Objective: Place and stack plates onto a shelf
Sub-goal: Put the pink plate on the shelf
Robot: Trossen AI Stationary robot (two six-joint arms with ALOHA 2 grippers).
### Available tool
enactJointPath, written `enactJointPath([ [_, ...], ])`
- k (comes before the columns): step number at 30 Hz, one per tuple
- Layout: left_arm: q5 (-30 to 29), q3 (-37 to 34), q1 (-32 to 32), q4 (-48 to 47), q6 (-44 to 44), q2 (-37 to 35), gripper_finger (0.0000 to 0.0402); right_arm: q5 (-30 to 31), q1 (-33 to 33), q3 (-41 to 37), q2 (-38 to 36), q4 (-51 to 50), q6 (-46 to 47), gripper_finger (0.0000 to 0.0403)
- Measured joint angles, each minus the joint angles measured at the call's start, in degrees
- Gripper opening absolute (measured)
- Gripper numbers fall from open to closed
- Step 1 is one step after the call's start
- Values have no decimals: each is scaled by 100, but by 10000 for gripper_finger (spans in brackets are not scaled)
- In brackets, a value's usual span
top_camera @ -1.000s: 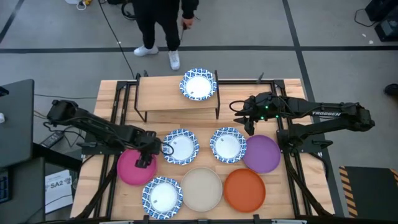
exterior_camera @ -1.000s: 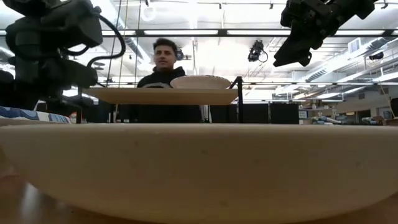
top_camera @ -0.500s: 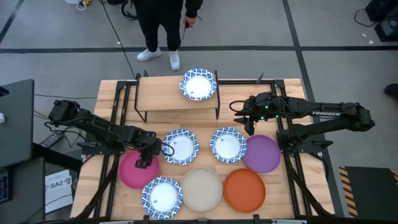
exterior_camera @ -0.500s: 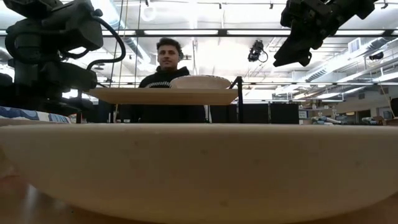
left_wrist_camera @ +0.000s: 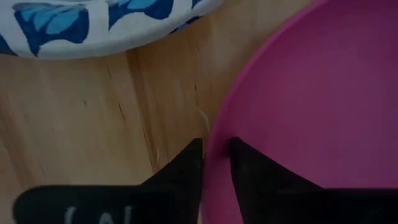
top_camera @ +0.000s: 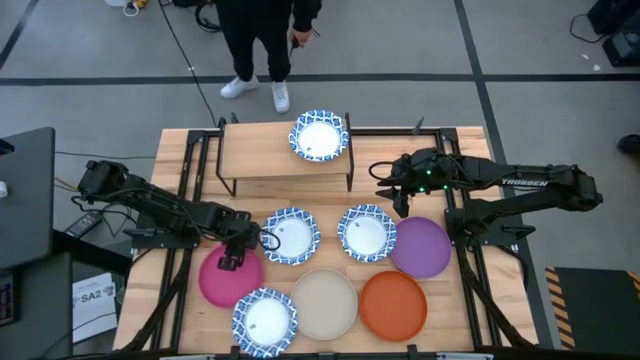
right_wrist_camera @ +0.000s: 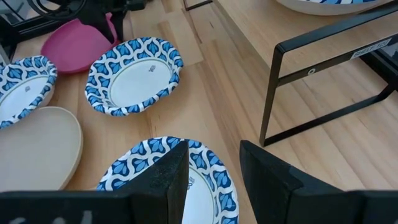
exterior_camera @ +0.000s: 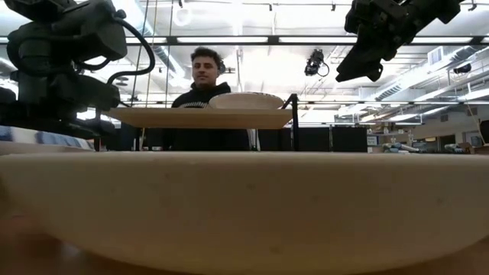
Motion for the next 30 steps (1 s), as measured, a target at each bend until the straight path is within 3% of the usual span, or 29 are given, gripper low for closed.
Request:
enactJointPath([
  [8,-46,4,-2,-13,-28,0,54,0,0,0,0,0,-2,149],
  [21,-209,0,-4,-18,-86,-20,51,0,0,0,2,0,0,149],
  [30,-591,-22,0,-68,-142,-414,49,-1,-2,0,2,2,-2,149],
])
